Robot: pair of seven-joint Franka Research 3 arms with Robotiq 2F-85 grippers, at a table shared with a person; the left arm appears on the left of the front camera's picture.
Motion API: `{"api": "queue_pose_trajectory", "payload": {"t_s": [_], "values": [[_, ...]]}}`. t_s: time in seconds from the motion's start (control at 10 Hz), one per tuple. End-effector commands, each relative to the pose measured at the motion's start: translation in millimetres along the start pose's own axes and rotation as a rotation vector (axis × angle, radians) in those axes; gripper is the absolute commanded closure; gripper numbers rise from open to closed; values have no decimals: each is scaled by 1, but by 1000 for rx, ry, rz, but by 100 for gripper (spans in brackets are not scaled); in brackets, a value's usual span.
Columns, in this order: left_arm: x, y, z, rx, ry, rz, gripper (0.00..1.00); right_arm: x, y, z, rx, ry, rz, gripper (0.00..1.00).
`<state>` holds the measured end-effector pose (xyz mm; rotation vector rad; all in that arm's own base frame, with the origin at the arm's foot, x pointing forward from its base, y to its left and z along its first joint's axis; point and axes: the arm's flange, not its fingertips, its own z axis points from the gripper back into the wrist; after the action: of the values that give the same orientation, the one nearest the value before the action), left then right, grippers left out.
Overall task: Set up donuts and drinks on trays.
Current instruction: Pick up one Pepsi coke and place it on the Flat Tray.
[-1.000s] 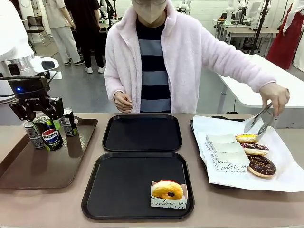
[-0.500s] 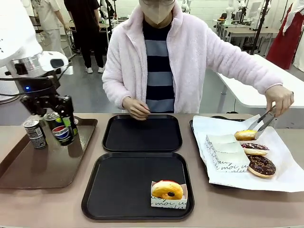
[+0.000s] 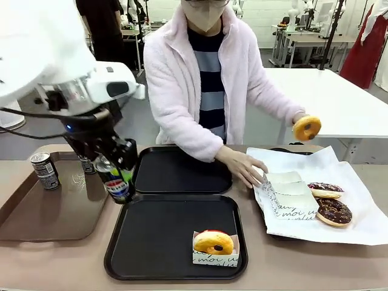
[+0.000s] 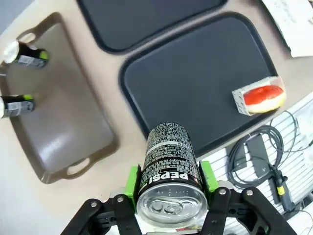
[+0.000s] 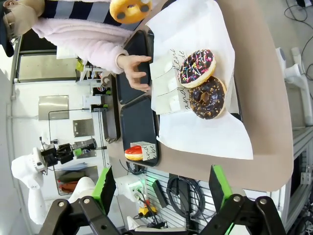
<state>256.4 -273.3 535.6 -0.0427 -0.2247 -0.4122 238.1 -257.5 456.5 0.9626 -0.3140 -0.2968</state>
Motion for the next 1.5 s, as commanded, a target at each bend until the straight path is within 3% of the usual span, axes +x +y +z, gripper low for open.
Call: {"api": "queue_pose_trajectory", "payload": {"t_s": [0.0,0.7,1.1,1.2,1.3,1.4], "values": [[13,-13,-23,-34,-32,-1,41,-2,0,2,-2,11,-12,0],[54,-38,-104,-22,133,-40,41,-2,0,2,-2,11,-12,0],[69,-39,-136,3,176,-36,41,-2,0,2,-2,11,-12,0],[66,-39,-128,131,206,-166,41,-2,0,2,-2,11,-12,0],[61,-35,-136,-25,184,-56,41,-2,0,2,-2,11,-12,0],[61,-35,-136,-25,184,-56,41,-2,0,2,-2,11,-12,0]]}}
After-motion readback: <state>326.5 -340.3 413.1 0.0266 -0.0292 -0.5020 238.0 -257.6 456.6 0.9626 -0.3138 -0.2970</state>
